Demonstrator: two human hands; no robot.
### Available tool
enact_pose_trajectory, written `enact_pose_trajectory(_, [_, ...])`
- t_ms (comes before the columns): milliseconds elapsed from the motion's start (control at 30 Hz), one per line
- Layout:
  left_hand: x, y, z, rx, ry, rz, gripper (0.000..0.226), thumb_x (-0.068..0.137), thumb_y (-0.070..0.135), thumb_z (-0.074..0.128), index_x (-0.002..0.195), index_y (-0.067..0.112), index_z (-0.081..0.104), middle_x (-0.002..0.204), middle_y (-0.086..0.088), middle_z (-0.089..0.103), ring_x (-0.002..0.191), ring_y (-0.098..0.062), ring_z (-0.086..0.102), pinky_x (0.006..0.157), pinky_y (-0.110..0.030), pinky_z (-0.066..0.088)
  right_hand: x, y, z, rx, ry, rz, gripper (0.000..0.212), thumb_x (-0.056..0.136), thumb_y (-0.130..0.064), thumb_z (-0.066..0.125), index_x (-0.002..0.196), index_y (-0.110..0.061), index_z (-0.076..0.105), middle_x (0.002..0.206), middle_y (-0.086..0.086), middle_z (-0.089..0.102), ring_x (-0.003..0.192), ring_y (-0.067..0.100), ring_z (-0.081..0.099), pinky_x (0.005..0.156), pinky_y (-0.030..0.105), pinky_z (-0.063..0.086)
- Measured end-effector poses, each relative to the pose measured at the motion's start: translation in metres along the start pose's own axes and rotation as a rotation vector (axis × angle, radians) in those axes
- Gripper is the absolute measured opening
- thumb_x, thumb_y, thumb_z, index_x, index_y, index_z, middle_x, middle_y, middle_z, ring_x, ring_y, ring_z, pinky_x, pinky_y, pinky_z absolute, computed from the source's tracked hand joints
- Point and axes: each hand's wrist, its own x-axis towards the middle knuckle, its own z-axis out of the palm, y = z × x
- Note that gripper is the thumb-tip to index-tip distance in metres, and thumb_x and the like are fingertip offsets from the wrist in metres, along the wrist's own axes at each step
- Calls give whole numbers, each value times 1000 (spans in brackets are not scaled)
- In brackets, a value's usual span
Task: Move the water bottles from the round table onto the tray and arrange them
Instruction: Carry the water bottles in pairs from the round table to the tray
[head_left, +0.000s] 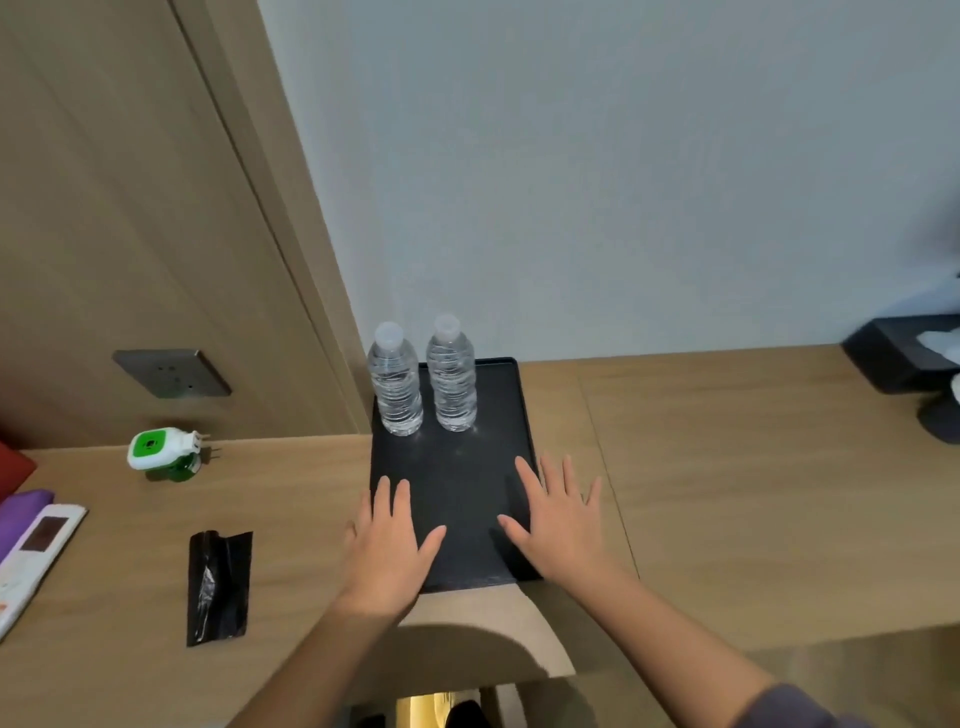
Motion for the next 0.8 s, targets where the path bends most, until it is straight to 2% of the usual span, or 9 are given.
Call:
enact_pose_trajectory(167, [-29,35,9,-8,-5,81,78,93,61,34,154,21,6,161,-2,4,148,-24,0,118,-46,18,-50,45,-1,32,39,64,76,95,-66,31,156,-31,3,165,6,8,152,32,-1,117,62,1])
enact_pose_trajectory(400, [-97,127,39,13,-14,270,79,92,65,31,154,23,4,161,-1,2,148,-24,-3,118,-48,11,-155,137,10,62,87,223,78,94,-68,28,157,-32,-1,165,5,5,152,31,-1,118,61,1])
enact_pose_trajectory(600, [-175,210,79,55,-1,464,81,91,67,25,154,21,5,161,-4,3,148,-26,-1,117,-46,7,-264,217,41,117,114,423,76,94,-66,30,156,-33,1,165,5,8,152,30,-1,118,60,1])
enact_pose_trajectory(800, [-243,294,108,157,-23,655,79,90,68,26,153,24,7,161,-5,3,148,-28,-1,117,-51,9,-368,285,57,147,146,634,75,94,-67,30,156,-35,1,165,3,7,152,28,-1,117,60,2])
